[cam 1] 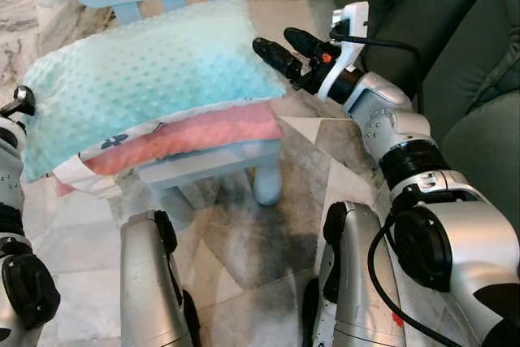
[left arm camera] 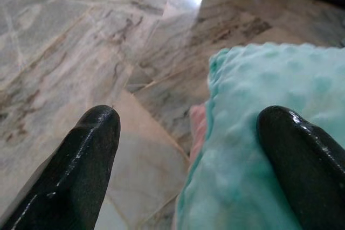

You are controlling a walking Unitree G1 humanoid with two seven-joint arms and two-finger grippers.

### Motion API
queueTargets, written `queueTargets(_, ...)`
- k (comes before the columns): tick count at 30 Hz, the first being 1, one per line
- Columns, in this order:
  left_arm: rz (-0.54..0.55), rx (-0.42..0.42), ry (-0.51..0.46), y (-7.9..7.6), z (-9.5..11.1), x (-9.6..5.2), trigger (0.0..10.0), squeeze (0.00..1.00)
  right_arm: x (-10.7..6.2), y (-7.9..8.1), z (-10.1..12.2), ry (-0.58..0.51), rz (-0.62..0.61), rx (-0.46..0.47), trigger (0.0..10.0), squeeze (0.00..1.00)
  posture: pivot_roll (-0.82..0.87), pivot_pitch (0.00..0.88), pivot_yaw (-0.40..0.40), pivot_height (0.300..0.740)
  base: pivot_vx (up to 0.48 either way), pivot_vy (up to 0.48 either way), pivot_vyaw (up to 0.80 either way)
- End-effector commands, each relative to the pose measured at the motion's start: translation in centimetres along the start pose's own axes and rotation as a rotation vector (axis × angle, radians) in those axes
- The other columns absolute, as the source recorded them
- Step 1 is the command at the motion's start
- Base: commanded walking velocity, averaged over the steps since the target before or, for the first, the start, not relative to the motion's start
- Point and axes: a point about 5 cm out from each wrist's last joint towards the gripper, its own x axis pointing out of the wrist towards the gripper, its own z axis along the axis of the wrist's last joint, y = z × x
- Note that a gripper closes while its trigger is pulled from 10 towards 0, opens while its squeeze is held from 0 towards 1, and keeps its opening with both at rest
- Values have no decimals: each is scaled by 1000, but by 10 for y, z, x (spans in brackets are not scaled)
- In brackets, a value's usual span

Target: Move the pillow to the sofa

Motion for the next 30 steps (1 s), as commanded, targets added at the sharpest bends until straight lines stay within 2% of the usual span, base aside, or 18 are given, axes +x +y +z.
queueTargets(1, 19, 8, 31, 9, 2, 0, 10000, 0, 8, 3, 0, 15, -41, -46, 10000, 0, 114, 308, 3, 390, 0, 0, 0)
queueTargets(7, -7, 7, 91, 8, -5, 2, 10000, 0, 14, 5, -4, 23, -135, -129, 10000, 0, 125, 310, 8, 390, 0, 0, 0)
queueTargets(10, -36, 11, 88, 3, -6, 2, 10000, 0, 17, 7, -8, 33, -168, -133, 10000, 0, 129, 313, 11, 390, 0, 0, 0)
queueTargets(16, -79, 23, 123, -1, -10, 2, 10000, 0, 23, 16, -22, 64, -180, -89, 10000, 0, 147, 321, 20, 390, 0, 0, 0)
queueTargets(21, -160, 19, 176, -13, -19, 1, 10000, 0, 30, 25, -31, 85, -172, -54, 10000, 0, 162, 326, 18, 390, 0, 0, 0)
queueTargets(30, -160, 19, 176, -13, -19, 1, 10000, 0, 30, 25, -31, 85, -172, -54, 10000, 0, 162, 326, 18, 390, 0, 0, 0)
